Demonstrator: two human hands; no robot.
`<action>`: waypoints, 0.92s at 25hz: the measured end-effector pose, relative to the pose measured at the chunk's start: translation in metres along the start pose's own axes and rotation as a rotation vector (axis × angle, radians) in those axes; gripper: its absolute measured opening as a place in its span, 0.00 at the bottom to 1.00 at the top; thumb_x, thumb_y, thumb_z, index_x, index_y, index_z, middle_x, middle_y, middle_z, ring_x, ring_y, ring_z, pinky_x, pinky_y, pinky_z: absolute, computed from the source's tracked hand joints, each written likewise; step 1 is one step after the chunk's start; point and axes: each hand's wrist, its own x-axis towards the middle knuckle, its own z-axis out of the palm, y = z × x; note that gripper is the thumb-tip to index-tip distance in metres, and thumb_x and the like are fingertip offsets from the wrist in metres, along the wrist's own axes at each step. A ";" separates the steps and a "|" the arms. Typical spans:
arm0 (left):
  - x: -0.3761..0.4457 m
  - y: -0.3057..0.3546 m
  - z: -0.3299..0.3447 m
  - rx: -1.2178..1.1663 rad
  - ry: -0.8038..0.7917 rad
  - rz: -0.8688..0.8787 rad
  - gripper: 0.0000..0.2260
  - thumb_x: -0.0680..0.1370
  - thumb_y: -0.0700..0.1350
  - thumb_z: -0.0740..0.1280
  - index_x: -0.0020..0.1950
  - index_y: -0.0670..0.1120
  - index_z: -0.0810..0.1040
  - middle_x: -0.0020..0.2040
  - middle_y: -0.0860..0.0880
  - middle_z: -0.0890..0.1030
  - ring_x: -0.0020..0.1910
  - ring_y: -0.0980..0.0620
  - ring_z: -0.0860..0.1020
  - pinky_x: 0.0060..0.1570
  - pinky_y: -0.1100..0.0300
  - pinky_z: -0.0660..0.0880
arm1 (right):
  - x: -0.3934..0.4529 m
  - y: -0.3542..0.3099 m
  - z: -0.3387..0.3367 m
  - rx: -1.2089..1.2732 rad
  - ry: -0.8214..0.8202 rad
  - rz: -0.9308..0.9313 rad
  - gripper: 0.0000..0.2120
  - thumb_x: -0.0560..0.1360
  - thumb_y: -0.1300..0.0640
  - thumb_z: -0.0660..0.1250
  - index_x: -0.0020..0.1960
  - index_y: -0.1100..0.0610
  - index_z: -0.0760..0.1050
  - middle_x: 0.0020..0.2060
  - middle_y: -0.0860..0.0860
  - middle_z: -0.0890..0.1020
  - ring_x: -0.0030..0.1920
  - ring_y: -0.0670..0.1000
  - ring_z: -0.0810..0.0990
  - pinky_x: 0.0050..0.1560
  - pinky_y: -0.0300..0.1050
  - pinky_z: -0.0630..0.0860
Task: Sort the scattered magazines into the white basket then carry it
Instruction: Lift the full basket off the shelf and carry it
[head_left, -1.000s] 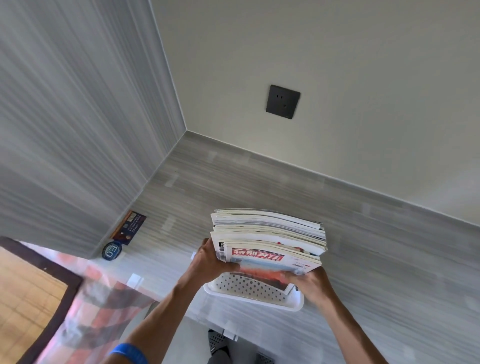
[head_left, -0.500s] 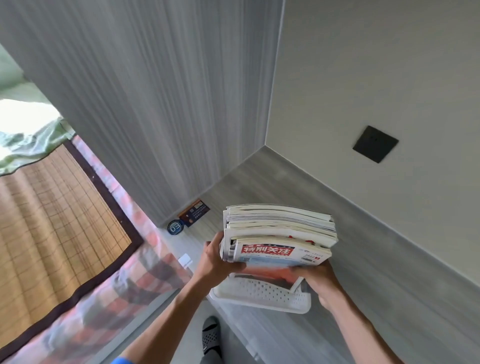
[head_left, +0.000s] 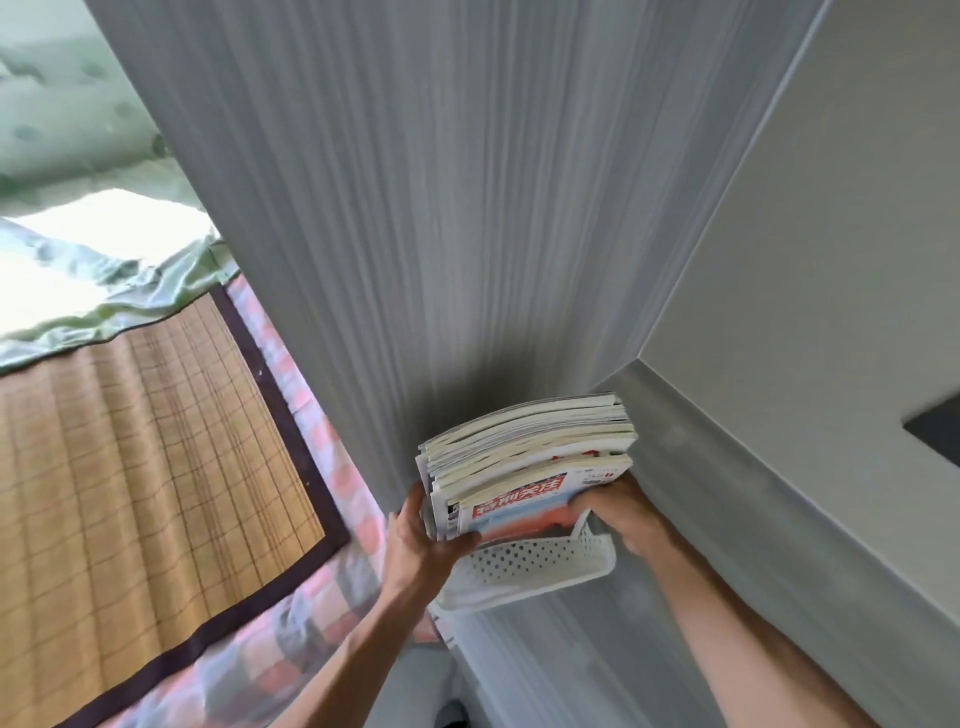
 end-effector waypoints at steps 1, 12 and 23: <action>0.007 -0.001 -0.003 -0.023 0.025 -0.015 0.32 0.56 0.49 0.81 0.55 0.62 0.73 0.51 0.52 0.85 0.50 0.50 0.84 0.49 0.43 0.82 | 0.014 -0.011 0.004 -0.022 -0.011 -0.010 0.19 0.62 0.75 0.71 0.41 0.52 0.79 0.39 0.49 0.84 0.43 0.48 0.82 0.33 0.40 0.75; 0.021 0.001 0.006 0.020 0.157 -0.141 0.33 0.64 0.43 0.80 0.64 0.52 0.68 0.56 0.46 0.81 0.53 0.45 0.81 0.53 0.41 0.79 | 0.086 -0.047 0.022 -0.322 -0.076 -0.081 0.17 0.68 0.74 0.66 0.38 0.51 0.77 0.36 0.48 0.82 0.31 0.39 0.79 0.27 0.32 0.72; 0.018 0.008 0.012 0.359 0.349 0.093 0.31 0.65 0.42 0.78 0.62 0.49 0.65 0.53 0.48 0.79 0.48 0.49 0.76 0.46 0.56 0.73 | 0.072 -0.045 0.021 -0.075 -0.001 -0.177 0.22 0.64 0.76 0.70 0.45 0.50 0.80 0.47 0.51 0.85 0.53 0.51 0.83 0.53 0.50 0.81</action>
